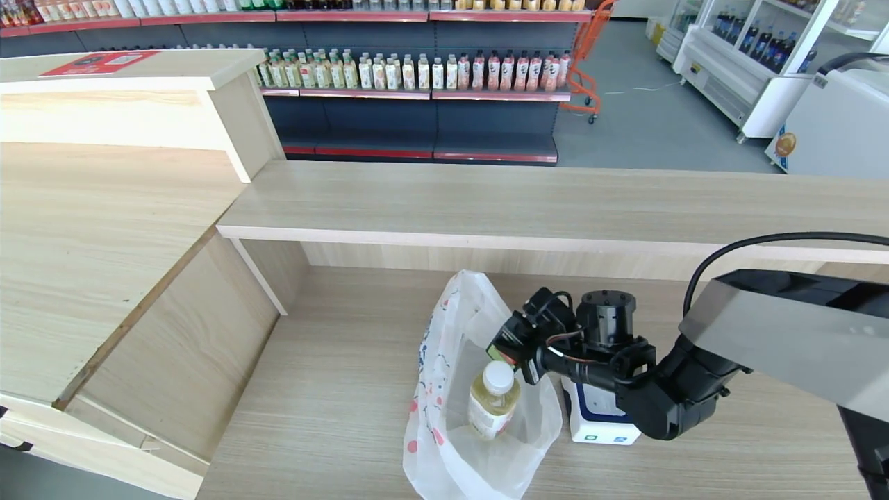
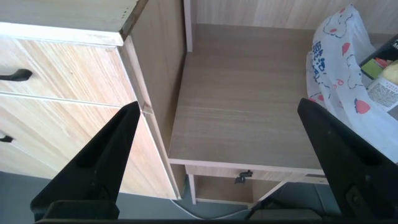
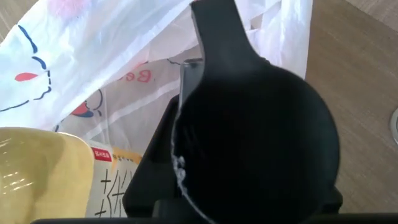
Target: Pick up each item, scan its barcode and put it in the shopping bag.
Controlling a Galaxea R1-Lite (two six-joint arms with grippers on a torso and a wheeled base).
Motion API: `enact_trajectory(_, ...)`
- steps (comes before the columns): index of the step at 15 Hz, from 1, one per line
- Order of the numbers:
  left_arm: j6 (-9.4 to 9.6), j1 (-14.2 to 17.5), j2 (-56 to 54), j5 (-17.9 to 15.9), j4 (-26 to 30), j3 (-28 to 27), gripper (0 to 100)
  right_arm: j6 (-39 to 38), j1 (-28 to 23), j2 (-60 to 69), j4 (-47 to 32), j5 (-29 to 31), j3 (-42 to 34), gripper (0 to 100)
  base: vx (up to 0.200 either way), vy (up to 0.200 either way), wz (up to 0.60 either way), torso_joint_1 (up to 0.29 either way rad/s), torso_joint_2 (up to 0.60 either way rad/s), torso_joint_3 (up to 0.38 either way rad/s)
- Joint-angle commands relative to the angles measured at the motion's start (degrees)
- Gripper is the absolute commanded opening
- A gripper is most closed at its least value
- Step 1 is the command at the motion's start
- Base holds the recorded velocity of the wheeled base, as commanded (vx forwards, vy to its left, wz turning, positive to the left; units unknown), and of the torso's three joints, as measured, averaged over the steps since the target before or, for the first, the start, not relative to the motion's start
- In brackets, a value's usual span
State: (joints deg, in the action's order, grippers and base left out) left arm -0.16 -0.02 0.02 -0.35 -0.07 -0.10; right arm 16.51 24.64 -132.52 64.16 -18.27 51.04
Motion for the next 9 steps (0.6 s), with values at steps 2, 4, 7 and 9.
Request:
enact_trajectory(2,-0.02,0.02,-0.02,0.00,-0.01,0.01,100,2.48,0.32,-3.09,-0.09,-0.01,2.04,0,0.000,0.000,0.00,0.000,0.00,0.000)
enact_trajectory(4,-0.02,0.02,-0.02,0.00,-0.01,0.01,100,3.80,0.59,-4.06,0.00,-0.01,2.92,0,0.000,0.000,0.00,0.000,0.00,0.000)
enact_trajectory(7,-0.02,0.02,-0.02,0.00,-0.01,0.01,100,4.06,1.03,-5.02,0.79,-0.01,4.24,0,0.000,0.000,0.00,0.000,0.00,0.000)
enact_trajectory(9,-0.02,0.02,-0.02,0.00,-0.01,0.01,100,4.41,1.38,-5.38,0.97,-0.01,4.33,100,0.000,0.000,0.00,0.000,0.00,0.000)
